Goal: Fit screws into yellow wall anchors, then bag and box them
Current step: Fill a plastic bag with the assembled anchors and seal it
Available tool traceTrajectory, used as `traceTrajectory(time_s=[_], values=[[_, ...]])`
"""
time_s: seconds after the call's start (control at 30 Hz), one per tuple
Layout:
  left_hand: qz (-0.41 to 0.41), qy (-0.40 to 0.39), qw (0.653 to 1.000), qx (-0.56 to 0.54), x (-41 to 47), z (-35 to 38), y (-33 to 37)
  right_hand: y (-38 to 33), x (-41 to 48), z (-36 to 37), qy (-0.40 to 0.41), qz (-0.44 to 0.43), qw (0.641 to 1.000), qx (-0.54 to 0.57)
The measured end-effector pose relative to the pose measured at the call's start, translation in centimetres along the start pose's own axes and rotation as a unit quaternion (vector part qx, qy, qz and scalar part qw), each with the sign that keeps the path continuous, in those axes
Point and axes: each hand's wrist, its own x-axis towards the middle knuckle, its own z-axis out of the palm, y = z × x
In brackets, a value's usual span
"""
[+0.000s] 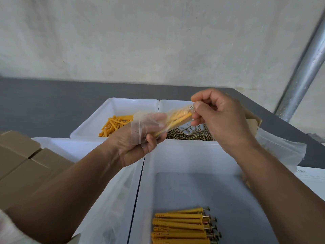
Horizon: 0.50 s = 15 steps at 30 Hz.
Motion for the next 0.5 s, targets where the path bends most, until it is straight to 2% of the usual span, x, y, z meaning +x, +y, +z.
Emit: traceTrajectory(time_s=[0.07,0.2,0.33,0.5], values=[[-0.002,0.004,1.0,0.019,0.03,0.27,-0.1,-0.09,0.1,-0.33,0.009,0.001,1.0,-0.008],[0.01,0.007,1.0,0.016,0.16,0.4,-0.27,-0.22,0.08,-0.78,-0.032,0.016,0.999,-0.008],[0.021,0.009,1.0,0.009,0.22,0.14,-0.34,0.09,-0.03,-0.56,-0.069,-0.016,0.992,-0.102],[0.028,0.016,0.999,0.004,0.49,-0.34,-0.34,0.34,-0.04,-0.94,-0.105,-0.013,0.983,-0.147]])
